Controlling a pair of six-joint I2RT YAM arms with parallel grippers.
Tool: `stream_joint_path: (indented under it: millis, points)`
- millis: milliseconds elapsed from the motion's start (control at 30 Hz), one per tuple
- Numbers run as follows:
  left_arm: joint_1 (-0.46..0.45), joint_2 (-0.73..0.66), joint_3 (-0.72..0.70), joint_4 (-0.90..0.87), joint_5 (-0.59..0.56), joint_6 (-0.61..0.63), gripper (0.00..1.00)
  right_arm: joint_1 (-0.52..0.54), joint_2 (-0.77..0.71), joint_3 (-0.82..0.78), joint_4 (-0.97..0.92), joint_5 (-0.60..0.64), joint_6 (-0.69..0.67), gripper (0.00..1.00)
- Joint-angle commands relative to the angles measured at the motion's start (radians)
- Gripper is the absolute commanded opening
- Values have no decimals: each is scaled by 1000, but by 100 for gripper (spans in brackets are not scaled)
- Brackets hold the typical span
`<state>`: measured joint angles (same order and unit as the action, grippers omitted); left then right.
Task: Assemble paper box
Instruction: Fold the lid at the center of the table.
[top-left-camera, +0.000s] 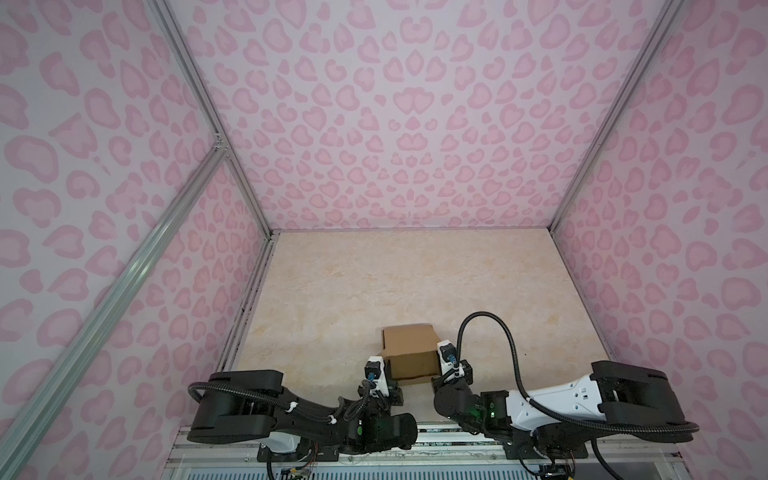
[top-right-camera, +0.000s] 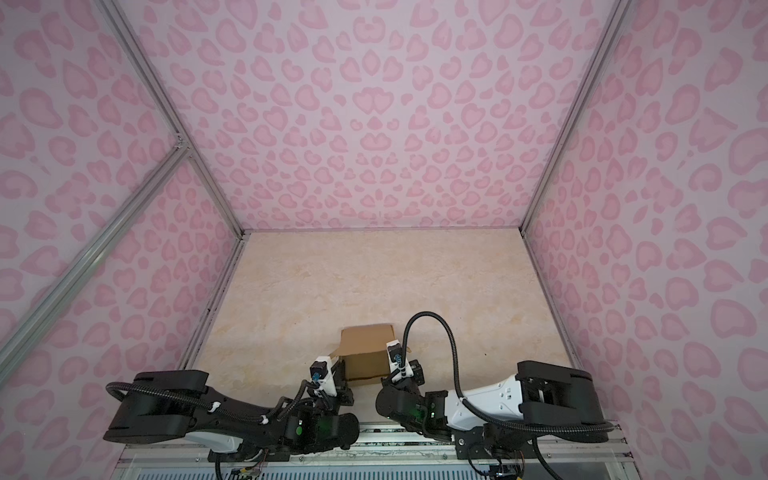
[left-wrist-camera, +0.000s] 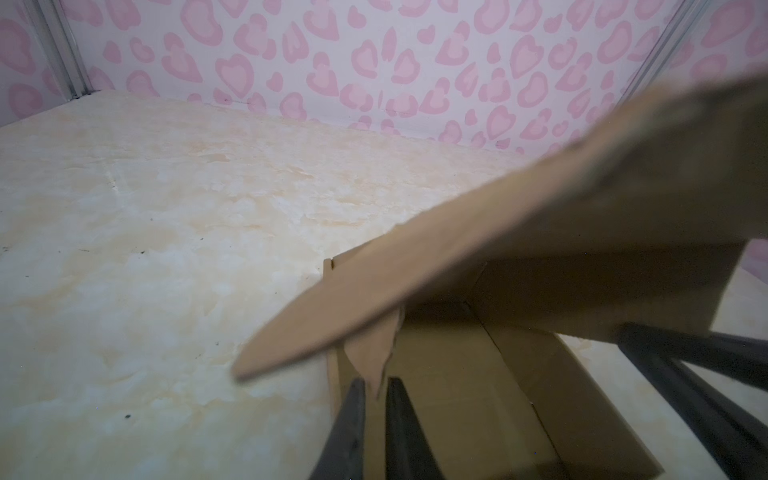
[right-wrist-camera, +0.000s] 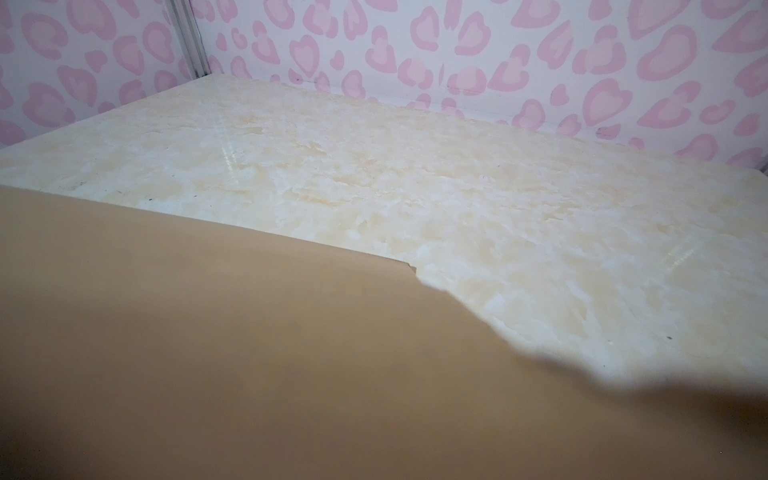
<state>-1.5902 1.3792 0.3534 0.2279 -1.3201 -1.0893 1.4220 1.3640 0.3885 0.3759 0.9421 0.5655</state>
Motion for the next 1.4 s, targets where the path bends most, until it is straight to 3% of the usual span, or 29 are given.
stream_joint_path:
  millis: [0, 200, 367, 667, 833, 1033, 1133, 1367]
  points:
    - [3, 12, 11, -32, -2, -41, 18, 3, 10, -6, -16, -32, 30, 0]
    - [3, -4, 28, -103, -5, -58, 21, 15, 9, -3, -24, -20, 40, 0]
    - [1, -37, 44, -170, -8, -78, 29, 36, 1, 25, -72, 8, 44, 0]
    - [-3, -82, 76, -332, -17, -160, 42, 53, -33, 42, -149, 49, 77, 18]
    - [-5, -113, 89, -391, -20, -187, 57, 56, -65, 40, -184, 55, 84, 30]
    - [-12, -165, 103, -454, -25, -187, 66, 75, -116, 46, -230, 66, 83, 42]
    - [-15, -191, 108, -478, -20, -175, 77, 85, -140, 45, -247, 79, 79, 46]
    - [-53, -235, 149, -528, -19, -100, 84, 94, -219, 19, -306, 80, 96, 50]
